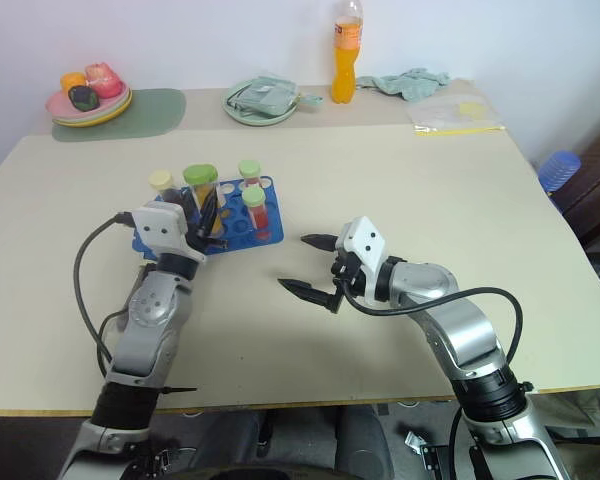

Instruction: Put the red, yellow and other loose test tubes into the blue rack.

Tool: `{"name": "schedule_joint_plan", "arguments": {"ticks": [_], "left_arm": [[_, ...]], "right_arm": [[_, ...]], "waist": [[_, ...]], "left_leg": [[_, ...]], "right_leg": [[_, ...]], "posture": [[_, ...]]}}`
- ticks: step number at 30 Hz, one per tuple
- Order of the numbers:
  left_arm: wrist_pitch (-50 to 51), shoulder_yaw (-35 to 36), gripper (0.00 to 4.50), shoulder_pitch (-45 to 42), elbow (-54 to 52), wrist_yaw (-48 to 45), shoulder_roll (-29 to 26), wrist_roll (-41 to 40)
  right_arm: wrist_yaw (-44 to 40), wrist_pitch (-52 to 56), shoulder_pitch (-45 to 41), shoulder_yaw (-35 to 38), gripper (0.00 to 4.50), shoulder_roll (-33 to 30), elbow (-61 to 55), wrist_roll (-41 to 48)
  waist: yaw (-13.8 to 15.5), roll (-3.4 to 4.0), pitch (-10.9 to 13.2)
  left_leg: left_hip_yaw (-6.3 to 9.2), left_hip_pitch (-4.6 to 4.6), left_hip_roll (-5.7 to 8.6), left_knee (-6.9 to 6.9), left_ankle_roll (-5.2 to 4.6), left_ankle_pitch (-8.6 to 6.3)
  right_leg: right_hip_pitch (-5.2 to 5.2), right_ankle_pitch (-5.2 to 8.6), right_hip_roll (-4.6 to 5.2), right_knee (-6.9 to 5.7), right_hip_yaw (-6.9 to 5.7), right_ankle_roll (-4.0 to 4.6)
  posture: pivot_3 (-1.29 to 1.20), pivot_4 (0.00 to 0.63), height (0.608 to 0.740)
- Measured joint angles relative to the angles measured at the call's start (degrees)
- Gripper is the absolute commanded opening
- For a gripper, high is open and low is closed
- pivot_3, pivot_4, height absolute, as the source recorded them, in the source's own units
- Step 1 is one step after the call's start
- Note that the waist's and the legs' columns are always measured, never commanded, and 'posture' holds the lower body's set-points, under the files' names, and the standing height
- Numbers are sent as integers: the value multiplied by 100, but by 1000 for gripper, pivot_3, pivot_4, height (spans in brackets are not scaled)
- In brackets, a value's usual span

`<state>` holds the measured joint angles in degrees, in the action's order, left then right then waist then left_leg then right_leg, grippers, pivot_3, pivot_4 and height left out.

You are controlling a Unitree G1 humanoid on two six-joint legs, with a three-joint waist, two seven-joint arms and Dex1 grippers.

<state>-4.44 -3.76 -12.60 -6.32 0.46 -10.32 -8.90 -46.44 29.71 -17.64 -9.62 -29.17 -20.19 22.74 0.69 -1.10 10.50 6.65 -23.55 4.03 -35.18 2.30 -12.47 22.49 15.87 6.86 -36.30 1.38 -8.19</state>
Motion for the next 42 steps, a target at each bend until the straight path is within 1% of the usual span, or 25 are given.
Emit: {"name": "schedule_joint_plan", "arguments": {"ticks": [6, 14, 18, 20, 21, 22, 24, 29, 32, 35, 36, 37, 38, 41, 42], "left_arm": [[-207, 87, 780, -107, 289, -156, 242, 121], [-981, 278, 780, -142, 1005, -228, 584, 251], [-1253, 301, 780, -141, 1194, -277, 608, 345], [-1285, 302, 1849, -133, 1232, -333, 608, 342], [-1285, 316, 2159, -123, 1232, -389, 606, 328], [-1285, 324, 2749, -114, 1232, -409, 612, 325], [-1274, 347, 3727, -99, 1195, -409, 637, 325], [-954, 477, 3727, 154, 371, -538, 621, -5], [-385, 677, 3727, 327, -609, -577, 290, -265], [524, 1186, 3727, 120, -1674, -479, -182, -823], [973, 1398, 3997, -16, -2001, -422, -402, -1112], [1387, 1581, 4270, -116, -2217, -373, -660, -1352], [2216, 1852, 4461, -174, -2525, -300, -1136, -1773], [4054, 2388, 4461, -59, -2816, -212, -2153, -2601], [4660, 2577, 4461, -27, -2854, -156, -2413, -2931]], "right_arm": [[27, 2, -1, 0, 4500, 2, -35, 4], [48, 24, -1, -3, 4500, 6, -46, 6], [62, 49, -2, -8, 4500, 7, -107, 9], [68, 74, -2, -8, 4500, 8, -109, 9], [71, 85, -2, -9, 4500, 9, -109, 10], [75, 93, -2, -9, 4500, 10, -110, 10], [83, 110, -2, -14, 4500, 19, -113, 10], [100, 151, -3, -21, 4500, 59, -152, 14], [100, 177, -8, -32, 4500, 76, -191, 19], [84, 198, -7, -34, 4500, 81, -195, 57], [68, 198, -9, -38, 4500, 82, -196, 65], [49, 198, -12, -45, 4500, 81, -196, 69], [18, 197, -23, -66, 4500, 82, -195, 71], [-61, 189, -60, -77, 4500, 75, -174, 71], [-94, 185, -95, -77, 4500, 76, -150, 71]], "waist": [[0, 0, 0], [2, 0, -1], [2, 0, -1], [1, 0, -1], [1, 0, -1], [1, 0, -1], [0, 0, -1], [-15, 0, -1], [-24, 0, -1], [-21, 0, -1], [-16, 0, -1], [-16, 0, -1], [-32, 1, -2], [-102, 2, -2], [-132, 1, -1]], "left_leg": [[1, 0, 0, -1, 0, 0], [2, 1, 1, -4, 0, 0], [3, 1, 1, -5, 0, 0], [3, 1, 1, -4, 0, 0], [3, 1, 1, -4, 0, 0], [3, 1, 1, -4, 0, 0], [3, 0, 1, -4, 0, 0], [3, 1, -1, -3, 0, 0], [3, 0, -2, -3, 0, 0], [4, 1, -2, -4, 0, 0], [6, 1, -2, -6, 0, 0], [6, 2, -2, -5, 0, 0], [5, 4, -2, -4, -1, 0], [6, 6, -2, -2, -2, -1], [9, 5, -3, -2, -2, -1]], "right_leg": [[-1, 0, 0, 0, -1, -1], [-3, -1, 0, -1, -3, -2], [-3, -1, 0, -1, -3, -3], [-3, -1, 0, -1, -4, -2], [-3, -1, 0, -1, -4, -2], [-3, -1, 0, -1, -3, -3], [-3, -1, 0, -1, -3, -3], [0, -1, -1, -4, -3, -2], [2, -1, -3, -6, -2, -2], [1, -1, -4, -8, -2, -2], [0, -1, -4, -10, -3, -2], [-2, -1, -4, -8, -4, -2], [-2, 0, -4, -10, -2, -3], [2, 1, -6, -19, -2, -3], [5, 2, -7, -24, -2, -3]], "posture": [[0, 150, 740], [0, 150, 740], [0, 150, 740], [0, 150, 740], [0, 150, 740], [0, 150, 740], [0, 150, 740], [0, 150, 740], [0, 150, 740], [0, 150, 740], [0, 150, 740], [0, 150, 740], [0, 150, 740], [0, 150, 740], [0, 150, 740]]}}
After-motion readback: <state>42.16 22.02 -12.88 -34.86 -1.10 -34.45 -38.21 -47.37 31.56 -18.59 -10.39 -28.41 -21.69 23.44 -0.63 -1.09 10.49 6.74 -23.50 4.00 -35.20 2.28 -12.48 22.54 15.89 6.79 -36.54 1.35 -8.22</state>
